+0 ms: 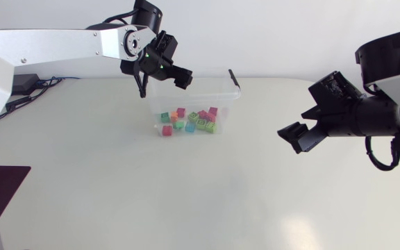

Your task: Pick up the duplo bricks and place them in the container

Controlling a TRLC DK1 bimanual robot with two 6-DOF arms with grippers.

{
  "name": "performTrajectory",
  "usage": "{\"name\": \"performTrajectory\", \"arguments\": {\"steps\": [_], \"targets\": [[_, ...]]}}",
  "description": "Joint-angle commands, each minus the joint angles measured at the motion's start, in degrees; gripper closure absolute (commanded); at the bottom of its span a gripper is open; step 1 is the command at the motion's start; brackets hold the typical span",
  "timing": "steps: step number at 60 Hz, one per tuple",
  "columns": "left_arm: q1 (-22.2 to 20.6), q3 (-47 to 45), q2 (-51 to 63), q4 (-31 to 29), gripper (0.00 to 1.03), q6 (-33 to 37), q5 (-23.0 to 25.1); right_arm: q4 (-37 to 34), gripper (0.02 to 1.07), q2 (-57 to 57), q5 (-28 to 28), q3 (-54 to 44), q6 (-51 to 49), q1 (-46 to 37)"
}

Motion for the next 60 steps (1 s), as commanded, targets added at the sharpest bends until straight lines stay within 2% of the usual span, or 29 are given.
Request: {"name": "performTrajectory", "arguments": {"steps": [1,12,19,34,60], "targets": [[-0.3,-0.4,-3.6,-0.8,0.04,-0.8,-0.5,-1.5,0.07,-1.6,0.1,-0.8,-1.0,-0.4],[2.9,-11.1,-15.0,-0.9,0.04,-0.8,-0.6,-3.4,0.07,-7.4,0.3,-2.0,-0.9,-1.7],[7.1,-20.7,-24.6,0.1,0.04,-0.2,-0.6,-3.4,0.07,-12.4,0.5,-5.5,-0.9,-3.0],[13.4,-38.5,-38.6,5.9,0.04,1.9,-0.6,-3.1,0.07,-21.9,0.5,-11.0,-0.9,-7.1],[22.9,-58.5,-57.7,10.8,0.04,5.2,1.1,0.2,0.07,-32.3,0.5,-19.8,0.0,-11.0]]}}
